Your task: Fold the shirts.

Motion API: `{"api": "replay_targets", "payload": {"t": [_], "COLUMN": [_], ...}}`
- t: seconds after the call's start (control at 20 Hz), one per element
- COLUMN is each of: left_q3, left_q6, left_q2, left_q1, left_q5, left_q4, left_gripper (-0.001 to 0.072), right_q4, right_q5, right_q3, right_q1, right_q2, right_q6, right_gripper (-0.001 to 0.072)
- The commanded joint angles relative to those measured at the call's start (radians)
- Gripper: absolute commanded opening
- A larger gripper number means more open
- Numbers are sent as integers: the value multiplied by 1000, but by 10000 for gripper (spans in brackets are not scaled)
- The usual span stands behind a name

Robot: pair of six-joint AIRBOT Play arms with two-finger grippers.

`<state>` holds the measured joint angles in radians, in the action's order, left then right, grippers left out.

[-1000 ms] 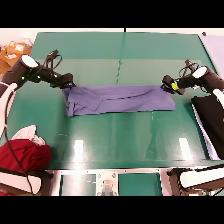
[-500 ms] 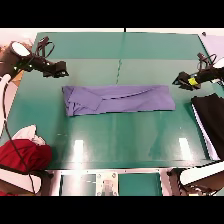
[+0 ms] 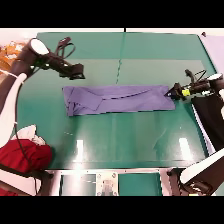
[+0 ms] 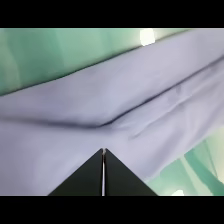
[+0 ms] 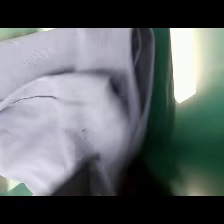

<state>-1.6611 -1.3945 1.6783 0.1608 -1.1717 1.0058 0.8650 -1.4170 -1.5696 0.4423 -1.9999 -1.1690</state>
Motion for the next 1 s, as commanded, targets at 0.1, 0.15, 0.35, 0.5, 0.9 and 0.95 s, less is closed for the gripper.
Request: {"api": "replay_targets", "payload": {"t": [0.1,0.15,0.35,0.5,0.9,0.95], "left_q3": [5,5,4,3,-62,-71], "left_q6": [4,3,19,69,62,60], "left_q2": [1,6,134,252,409,410], "left_q1": [161,185,269,346,486,485], "left_q5": [244,273,302,326,368,340], "left_q4": [0,-5,-171,-304,-451,-456], "left_gripper": [29,29,29,29,28,29], "right_q4": [-85,-100,-110,-114,-104,-87], "right_q5": [-45,-68,-143,-215,-235,-233], "right_q3": [-33,-51,-88,-87,-84,-79], "right_q1": [-31,-31,-32,-50,-208,-226], "right_q2": [-21,5,215,397,625,625], "right_q6": [71,71,19,-68,-224,-227], "right_gripper": [13,13,13,14,15,14]}}
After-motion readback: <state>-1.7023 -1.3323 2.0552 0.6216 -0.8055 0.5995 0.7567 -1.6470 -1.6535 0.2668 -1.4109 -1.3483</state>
